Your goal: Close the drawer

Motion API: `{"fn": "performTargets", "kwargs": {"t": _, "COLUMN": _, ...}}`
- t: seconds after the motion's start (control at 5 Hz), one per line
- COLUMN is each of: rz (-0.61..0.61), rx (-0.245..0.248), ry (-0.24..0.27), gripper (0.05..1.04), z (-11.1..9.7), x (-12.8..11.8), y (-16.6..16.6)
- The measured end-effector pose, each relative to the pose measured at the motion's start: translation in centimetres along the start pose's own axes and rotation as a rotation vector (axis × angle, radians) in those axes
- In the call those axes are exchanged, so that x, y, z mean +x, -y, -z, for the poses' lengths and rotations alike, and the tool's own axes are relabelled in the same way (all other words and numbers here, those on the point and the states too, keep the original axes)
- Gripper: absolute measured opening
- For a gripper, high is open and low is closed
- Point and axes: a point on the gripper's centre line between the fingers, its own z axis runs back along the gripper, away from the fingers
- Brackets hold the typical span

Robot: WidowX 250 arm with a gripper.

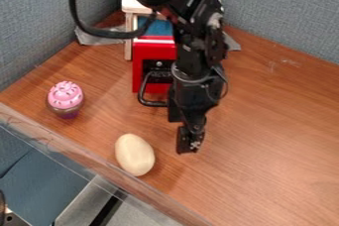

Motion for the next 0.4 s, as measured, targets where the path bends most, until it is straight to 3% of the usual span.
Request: {"fn": "performTargets", "kwargs": {"t": 0.4, "rz": -0.034, "rx": 0.012, "ry": -0.005, "gripper": 0.999, "z": -0.04, "x": -0.95, "y": -1.34}}
